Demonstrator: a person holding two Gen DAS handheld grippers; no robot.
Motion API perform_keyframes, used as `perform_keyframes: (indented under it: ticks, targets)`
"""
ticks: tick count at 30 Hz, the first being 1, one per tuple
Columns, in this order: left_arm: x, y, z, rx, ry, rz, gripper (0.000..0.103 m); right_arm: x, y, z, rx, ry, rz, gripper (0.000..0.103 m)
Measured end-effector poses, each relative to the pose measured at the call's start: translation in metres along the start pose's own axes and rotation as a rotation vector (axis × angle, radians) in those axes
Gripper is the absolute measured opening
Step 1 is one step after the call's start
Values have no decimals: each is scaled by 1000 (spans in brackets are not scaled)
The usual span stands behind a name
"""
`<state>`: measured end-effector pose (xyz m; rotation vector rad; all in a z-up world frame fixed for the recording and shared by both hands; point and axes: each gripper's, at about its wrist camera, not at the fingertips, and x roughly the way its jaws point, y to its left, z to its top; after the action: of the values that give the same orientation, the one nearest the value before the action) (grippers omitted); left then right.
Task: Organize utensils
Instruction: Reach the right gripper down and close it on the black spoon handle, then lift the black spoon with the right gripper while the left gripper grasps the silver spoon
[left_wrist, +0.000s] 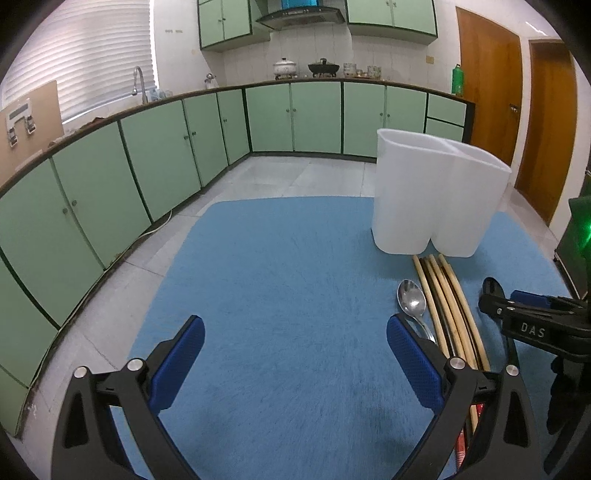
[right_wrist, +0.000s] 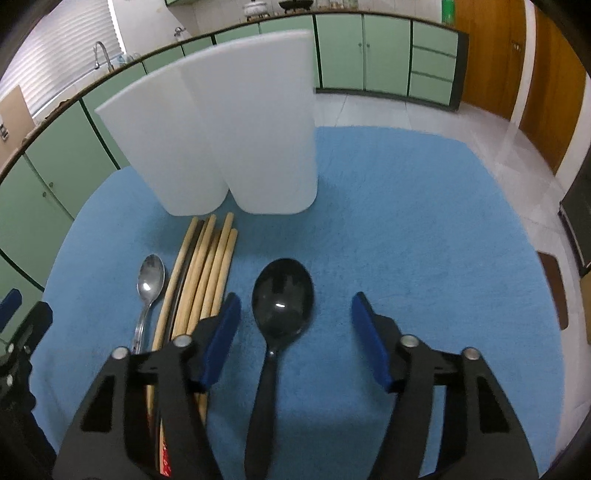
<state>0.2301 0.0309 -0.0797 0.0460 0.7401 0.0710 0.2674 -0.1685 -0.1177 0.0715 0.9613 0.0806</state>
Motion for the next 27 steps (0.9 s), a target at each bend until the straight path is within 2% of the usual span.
perform_keyframes:
  ticks: [5,10,15,20,23,27]
  targets:
    - [9,-9,3,26,16,-14,97,2,6,5,-36,-11,-23,34]
    - [15,-20,5,46,34,-53,97,1,7,5,-74,-20,-14,33]
    - [24,-38,7,70,65,-105,97,-6,-8,5,-60,-12,22,33]
    - [36,-48,8,97,103,-102,97,-9,-27,11,-44,-8,37,33]
    - [46,-54,7,106,137,-97,97,-10,-24,22,-44,-8,36,33]
    - [56,-59,10,115,165,-105,97,-3,-22,19,-45,-13,32,34]
